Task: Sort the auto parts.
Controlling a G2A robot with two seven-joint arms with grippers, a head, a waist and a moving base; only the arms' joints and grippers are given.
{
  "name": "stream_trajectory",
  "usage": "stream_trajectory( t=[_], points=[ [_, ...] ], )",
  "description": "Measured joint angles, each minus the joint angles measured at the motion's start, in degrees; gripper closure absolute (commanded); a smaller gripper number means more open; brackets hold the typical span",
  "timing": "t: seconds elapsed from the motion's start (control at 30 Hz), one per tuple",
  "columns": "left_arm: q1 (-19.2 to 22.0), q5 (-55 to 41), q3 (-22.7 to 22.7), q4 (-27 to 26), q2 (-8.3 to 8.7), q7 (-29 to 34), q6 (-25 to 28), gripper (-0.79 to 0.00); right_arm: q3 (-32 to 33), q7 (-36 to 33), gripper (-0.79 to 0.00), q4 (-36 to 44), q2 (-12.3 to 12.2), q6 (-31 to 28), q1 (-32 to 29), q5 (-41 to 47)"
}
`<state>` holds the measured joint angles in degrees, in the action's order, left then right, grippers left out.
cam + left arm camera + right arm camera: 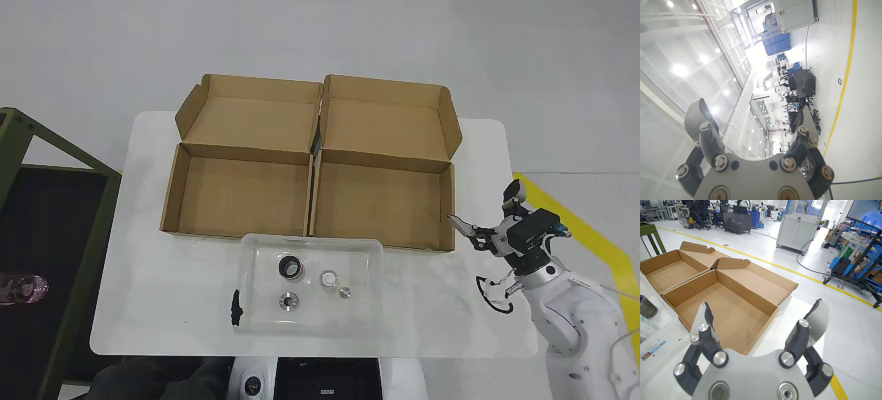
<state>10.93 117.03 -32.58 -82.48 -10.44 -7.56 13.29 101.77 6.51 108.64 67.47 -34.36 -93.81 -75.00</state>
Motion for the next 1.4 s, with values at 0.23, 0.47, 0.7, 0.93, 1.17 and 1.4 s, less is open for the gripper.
stream_trajectory(
  t=[0.23,0.47,0.7,0.93,1.17,1.4],
  points=[
    [0.00,0.00,0.00,0.00,0.00,0.00,0.00,-0.784,0.00,0.00,-0.784,0.00,0.00,0.00,0.00,0.00],
    [0.00,0.00,0.00,0.00,0.00,0.00,0.00,-0.785,-1.74,-2.82,-0.785,0.98,-0.12,-1.56,0.51,0.25],
    [0.00,0.00,0.00,0.00,0.00,0.00,0.00,-0.785,-4.55,-9.09,-0.785,2.84,-0.76,-8.49,3.11,0.83],
    [0.00,0.00,0.00,0.00,0.00,0.00,0.00,-0.785,-8.94,-15.41,-0.785,5.97,-1.28,-14.43,5.07,1.73],
    [0.00,0.00,0.00,0.00,0.00,0.00,0.00,-0.785,-15.23,-21.14,-0.785,8.96,-1.62,-18.08,6.57,1.77],
    [0.00,0.00,0.00,0.00,0.00,0.00,0.00,-0.785,-21.17,-26.26,-0.785,10.56,-1.91,-20.80,8.02,1.34]
  ],
)
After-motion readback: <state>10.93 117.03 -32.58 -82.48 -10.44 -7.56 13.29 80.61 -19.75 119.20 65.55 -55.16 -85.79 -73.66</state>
